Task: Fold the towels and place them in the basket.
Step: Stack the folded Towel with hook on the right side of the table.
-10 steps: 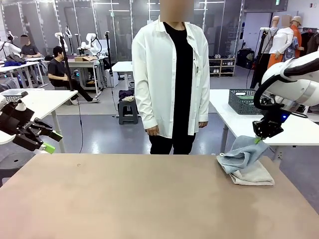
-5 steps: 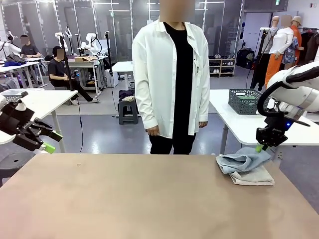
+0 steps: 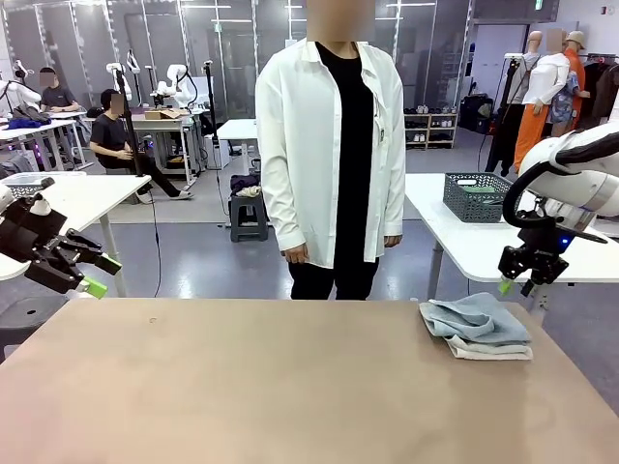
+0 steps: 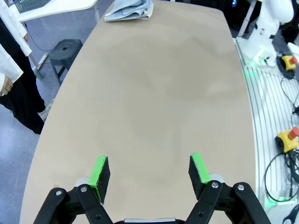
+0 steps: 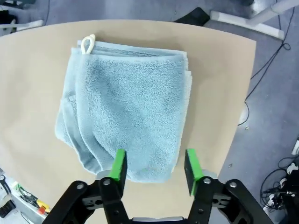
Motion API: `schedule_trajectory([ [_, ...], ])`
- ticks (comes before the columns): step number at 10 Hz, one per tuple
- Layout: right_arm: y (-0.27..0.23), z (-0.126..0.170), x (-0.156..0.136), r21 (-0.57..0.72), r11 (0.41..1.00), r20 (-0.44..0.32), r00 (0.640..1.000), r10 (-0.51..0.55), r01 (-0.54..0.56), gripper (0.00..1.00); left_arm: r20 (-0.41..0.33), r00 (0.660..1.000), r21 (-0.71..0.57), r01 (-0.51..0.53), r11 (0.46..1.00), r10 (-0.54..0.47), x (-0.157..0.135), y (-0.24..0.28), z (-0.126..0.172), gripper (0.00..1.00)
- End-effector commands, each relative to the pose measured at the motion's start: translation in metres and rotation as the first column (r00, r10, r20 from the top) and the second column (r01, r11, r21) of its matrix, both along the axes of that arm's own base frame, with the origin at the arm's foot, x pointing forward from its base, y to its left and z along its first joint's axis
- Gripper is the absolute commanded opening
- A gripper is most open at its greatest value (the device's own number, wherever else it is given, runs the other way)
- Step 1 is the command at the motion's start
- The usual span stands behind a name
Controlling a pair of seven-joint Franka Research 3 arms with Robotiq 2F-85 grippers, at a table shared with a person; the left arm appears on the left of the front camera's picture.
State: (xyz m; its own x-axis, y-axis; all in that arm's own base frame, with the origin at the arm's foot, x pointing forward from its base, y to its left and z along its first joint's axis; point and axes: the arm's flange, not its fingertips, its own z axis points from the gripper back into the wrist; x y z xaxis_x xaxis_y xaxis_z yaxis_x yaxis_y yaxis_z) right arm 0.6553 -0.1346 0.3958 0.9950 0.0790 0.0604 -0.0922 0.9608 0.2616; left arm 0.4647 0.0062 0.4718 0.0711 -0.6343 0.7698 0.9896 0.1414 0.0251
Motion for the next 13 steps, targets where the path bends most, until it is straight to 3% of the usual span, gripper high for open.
schedule_trajectory([
  [1, 0.009, 0.046, -0.027, -0.046, 0.998, -0.005, 0.999, 0.038, -0.038, 1.0, 0.005, 1.0, -0.005, -0.002, 1.0, 0.002, 0.0, 0.0, 0.0, 0.86],
  [2, 0.018, 0.089, -0.056, -0.046, 0.996, 0.002, 0.997, 0.074, -0.074, 0.88, 0.005, 1.0, -0.005, -0.002, 1.0, 0.002, 0.0, 0.0, 0.0, 0.86],
  [3, 0.026, 0.137, -0.092, -0.027, 0.988, 0.042, 0.987, 0.154, -0.153, 1.0, 0.005, 1.0, -0.005, -0.002, 1.0, 0.002, 0.0, 0.0, 0.0, 0.86],
  [4, 0.029, 0.191, -0.134, -0.015, 0.986, 0.097, 0.982, 0.164, -0.163, 1.0, 0.005, 1.0, -0.005, -0.002, 1.0, 0.002, 0.0, 0.0, 0.0, 0.86],
  [6, 0.039, 0.258, -0.203, -0.028, 0.999, 0.273, 0.961, 0.033, -0.026, 1.0, 0.005, 1.0, -0.005, -0.002, 1.0, 0.002, 0.0, 0.0, 0.0, 0.86],
  [7, 0.048, 0.273, -0.232, -0.042, 0.999, 0.339, 0.941, 0.017, -0.003, 1.0, 0.005, 1.0, -0.005, -0.002, 1.0, 0.002, 0.0, 0.0, 0.0, 0.86],
  [9, 0.062, 0.285, -0.271, -0.064, 0.998, 0.389, 0.92, 0.032, -0.008, 1.0, 0.005, 1.0, -0.005, -0.002, 1.0, 0.002, 0.0, 0.0, 0.0, 0.86],
  [11, 0.067, 0.28, -0.275, -0.088, 0.996, 0.428, 0.903, 0.046, -0.01, 1.0, 0.005, 1.0, -0.005, -0.002, 1.0, 0.002, 0.0, 0.0, 0.0, 0.86],
  [12, 0.057, 0.308, -0.278, -0.057, 0.997, 0.397, 0.916, 0.063, -0.044, 1.0, 0.005, 1.0, -0.005, -0.002, 1.0, 0.002, 0.0, 0.0, 0.0, 0.86],
  [13, 0.057, 0.308, -0.278, -0.057, 0.997, 0.397, 0.916, 0.063, -0.044, 1.0, 0.005, 1.0, -0.005, -0.002, 1.0, 0.002, 0.0, 0.0, 0.0, 0.86],
])
